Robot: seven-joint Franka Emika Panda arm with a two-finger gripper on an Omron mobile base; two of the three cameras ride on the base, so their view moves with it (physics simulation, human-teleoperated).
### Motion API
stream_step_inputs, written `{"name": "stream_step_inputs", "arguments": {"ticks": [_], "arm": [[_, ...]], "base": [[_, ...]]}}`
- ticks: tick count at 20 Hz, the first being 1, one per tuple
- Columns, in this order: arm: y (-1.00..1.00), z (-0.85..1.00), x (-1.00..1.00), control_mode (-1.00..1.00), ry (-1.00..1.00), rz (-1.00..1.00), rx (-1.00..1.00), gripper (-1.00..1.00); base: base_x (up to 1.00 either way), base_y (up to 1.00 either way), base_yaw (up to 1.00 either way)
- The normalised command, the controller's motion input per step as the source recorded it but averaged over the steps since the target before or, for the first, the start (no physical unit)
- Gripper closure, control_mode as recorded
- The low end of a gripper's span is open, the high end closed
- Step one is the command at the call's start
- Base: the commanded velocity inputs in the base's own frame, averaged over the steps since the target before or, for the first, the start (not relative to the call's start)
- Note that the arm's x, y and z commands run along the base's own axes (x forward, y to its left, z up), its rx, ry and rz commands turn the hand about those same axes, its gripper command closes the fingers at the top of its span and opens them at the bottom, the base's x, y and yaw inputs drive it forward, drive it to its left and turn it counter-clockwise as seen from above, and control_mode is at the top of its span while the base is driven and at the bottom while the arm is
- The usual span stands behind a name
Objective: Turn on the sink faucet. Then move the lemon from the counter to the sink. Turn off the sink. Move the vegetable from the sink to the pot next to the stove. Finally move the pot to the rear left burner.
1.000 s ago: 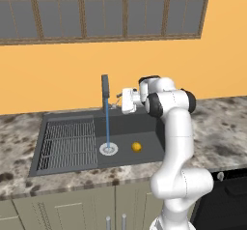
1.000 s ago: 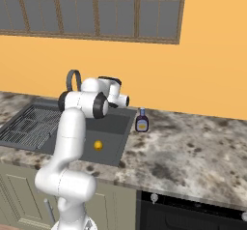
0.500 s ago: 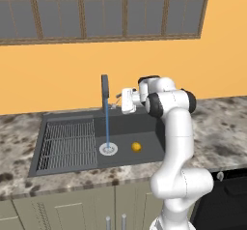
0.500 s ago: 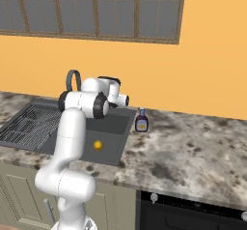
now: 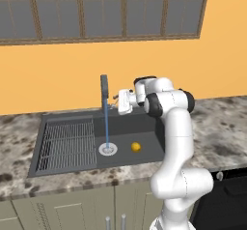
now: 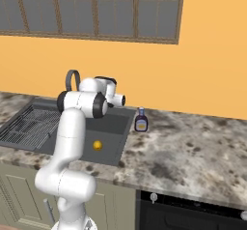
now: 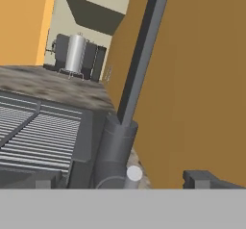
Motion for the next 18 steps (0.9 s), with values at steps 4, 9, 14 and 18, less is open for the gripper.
{"name": "stream_step_inputs", "arguments": {"ticks": [4, 9, 14, 18], "arm": [[0.49, -0.14, 0.01, -1.00, 0.02, 0.04, 0.02, -1.00], [0.55, 0.00, 0.00, -1.00, 0.01, 0.02, 0.00, -1.00], [0.56, 0.00, 0.00, -1.00, 0.01, 0.02, 0.00, -1.00], [0.59, 0.00, 0.00, -1.00, 0.00, 0.02, 0.00, -1.00]], "base": [[0.00, 0.00, 0.00], [0.00, 0.00, 0.00], [0.00, 0.00, 0.00], [0.00, 0.00, 0.00]]}}
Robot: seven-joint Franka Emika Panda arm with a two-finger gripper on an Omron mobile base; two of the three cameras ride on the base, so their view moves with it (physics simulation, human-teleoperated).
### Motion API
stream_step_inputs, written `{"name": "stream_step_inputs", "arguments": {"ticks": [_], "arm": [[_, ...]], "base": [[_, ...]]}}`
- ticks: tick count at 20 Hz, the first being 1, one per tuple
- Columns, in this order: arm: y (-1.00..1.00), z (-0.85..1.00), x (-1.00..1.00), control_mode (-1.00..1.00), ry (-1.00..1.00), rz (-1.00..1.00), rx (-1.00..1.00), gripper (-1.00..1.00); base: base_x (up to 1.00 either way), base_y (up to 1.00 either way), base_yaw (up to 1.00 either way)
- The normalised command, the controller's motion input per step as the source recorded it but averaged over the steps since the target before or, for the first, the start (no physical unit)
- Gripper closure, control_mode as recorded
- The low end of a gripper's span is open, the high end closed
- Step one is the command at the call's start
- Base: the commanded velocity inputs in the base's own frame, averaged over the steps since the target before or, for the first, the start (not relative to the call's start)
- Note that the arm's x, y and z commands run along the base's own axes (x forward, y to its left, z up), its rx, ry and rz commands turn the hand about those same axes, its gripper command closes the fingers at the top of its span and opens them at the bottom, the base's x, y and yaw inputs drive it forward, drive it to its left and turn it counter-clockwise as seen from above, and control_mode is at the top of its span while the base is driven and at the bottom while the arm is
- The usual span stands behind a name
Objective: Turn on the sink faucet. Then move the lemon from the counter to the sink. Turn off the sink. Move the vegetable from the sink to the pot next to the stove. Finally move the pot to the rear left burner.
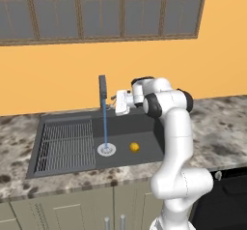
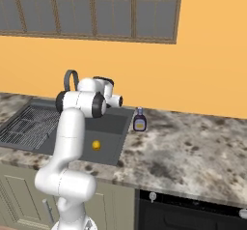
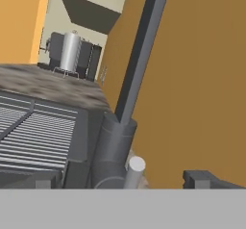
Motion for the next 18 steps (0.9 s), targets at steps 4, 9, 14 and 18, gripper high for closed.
{"name": "stream_step_inputs", "arguments": {"ticks": [4, 9, 14, 18], "arm": [[0.62, 0.07, 0.00, -1.00, 0.00, 0.01, 0.00, -1.00], [0.71, 0.19, 0.00, -1.00, 0.00, 0.00, 0.00, -1.00], [0.70, 0.17, 0.00, -1.00, 0.01, 0.00, 0.00, -1.00], [0.33, 0.03, 0.00, -1.00, 0.00, 0.00, 0.00, -1.00]], "base": [[0.00, 0.00, 0.00], [0.00, 0.00, 0.00], [0.00, 0.00, 0.00], [0.00, 0.00, 0.00]]}}
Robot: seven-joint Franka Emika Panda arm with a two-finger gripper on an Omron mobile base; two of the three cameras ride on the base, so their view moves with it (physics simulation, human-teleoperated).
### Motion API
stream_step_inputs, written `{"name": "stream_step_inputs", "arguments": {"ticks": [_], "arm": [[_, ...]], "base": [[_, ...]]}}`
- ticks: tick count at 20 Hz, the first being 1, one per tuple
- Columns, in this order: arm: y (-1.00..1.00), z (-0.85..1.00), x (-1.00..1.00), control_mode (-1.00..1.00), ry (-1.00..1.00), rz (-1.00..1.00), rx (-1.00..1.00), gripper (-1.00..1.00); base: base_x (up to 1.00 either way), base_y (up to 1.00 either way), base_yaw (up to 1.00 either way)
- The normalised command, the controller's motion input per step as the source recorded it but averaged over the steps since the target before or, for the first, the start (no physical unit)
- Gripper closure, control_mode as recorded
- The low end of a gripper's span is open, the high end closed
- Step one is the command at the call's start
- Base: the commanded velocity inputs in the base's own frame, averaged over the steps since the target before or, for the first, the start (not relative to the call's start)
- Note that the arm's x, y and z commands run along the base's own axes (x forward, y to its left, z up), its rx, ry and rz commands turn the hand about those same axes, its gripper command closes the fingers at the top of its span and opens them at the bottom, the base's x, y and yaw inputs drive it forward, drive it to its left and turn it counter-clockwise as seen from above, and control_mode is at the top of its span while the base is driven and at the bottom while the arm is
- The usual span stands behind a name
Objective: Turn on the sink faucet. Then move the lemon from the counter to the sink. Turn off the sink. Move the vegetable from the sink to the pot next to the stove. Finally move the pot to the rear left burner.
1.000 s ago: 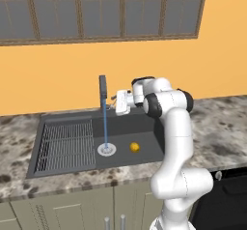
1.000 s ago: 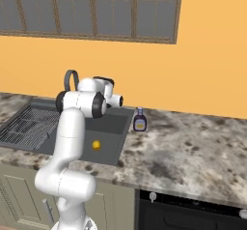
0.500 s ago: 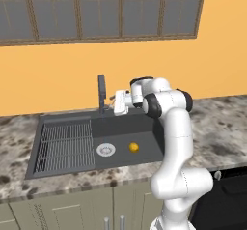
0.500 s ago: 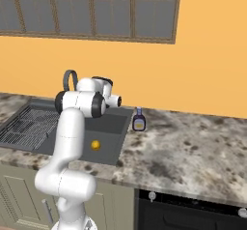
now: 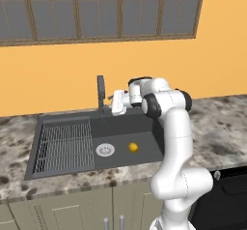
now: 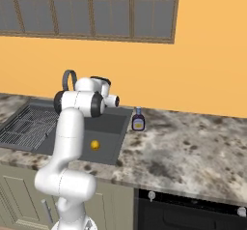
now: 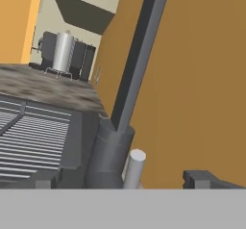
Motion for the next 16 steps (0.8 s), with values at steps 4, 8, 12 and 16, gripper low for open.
{"name": "stream_step_inputs", "arguments": {"ticks": [4, 8, 12, 16], "arm": [[-0.06, 0.00, 0.02, -1.00, 0.00, 0.00, 0.00, -1.00], [-0.29, -0.01, 0.14, -1.00, 0.00, 0.00, 0.00, -1.00], [-0.36, 0.00, 0.20, -1.00, 0.00, 0.00, 0.02, -1.00], [-0.38, 0.00, 0.18, -1.00, 0.00, 0.00, 0.02, -1.00]], "base": [[0.00, 0.00, 0.00], [0.00, 0.00, 0.00], [0.00, 0.00, 0.00], [0.00, 0.00, 0.00]]}}
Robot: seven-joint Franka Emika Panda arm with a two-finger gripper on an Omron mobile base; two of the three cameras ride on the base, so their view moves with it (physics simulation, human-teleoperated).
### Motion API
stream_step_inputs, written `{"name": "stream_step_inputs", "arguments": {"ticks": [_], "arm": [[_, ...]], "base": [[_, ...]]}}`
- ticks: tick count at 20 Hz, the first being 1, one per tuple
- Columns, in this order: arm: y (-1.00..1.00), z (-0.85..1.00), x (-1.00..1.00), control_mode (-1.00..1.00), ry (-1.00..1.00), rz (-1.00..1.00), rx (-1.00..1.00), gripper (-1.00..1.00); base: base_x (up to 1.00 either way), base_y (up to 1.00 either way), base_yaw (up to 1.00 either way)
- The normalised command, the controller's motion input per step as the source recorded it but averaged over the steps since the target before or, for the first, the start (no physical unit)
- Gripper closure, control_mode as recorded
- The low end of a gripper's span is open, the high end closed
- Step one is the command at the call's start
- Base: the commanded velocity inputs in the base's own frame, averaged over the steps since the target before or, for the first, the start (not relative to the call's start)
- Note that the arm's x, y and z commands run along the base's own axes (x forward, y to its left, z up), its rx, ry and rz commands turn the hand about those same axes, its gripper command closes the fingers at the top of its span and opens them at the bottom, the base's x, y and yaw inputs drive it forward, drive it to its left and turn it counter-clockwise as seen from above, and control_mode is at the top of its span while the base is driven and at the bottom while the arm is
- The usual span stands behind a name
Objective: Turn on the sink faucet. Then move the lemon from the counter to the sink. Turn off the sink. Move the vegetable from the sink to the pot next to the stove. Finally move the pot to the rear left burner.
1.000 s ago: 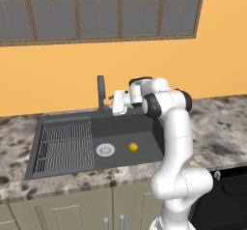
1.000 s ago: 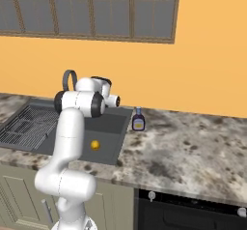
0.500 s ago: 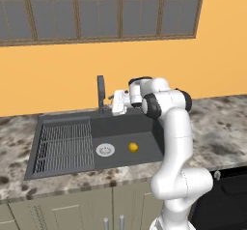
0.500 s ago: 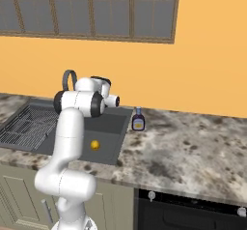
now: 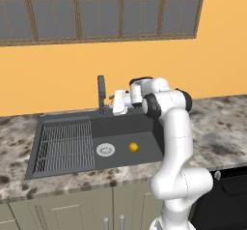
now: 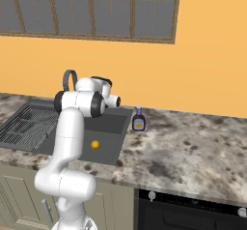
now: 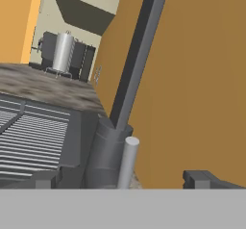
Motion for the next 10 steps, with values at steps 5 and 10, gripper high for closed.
{"name": "stream_step_inputs", "arguments": {"ticks": [5, 10], "arm": [[-0.42, 0.00, 0.18, -1.00, 0.00, 0.00, 0.03, -1.00], [-0.42, 0.00, 0.11, -1.00, 0.00, 0.00, 0.03, -1.00]], "base": [[0.00, 0.00, 0.00], [0.00, 0.00, 0.00]]}}
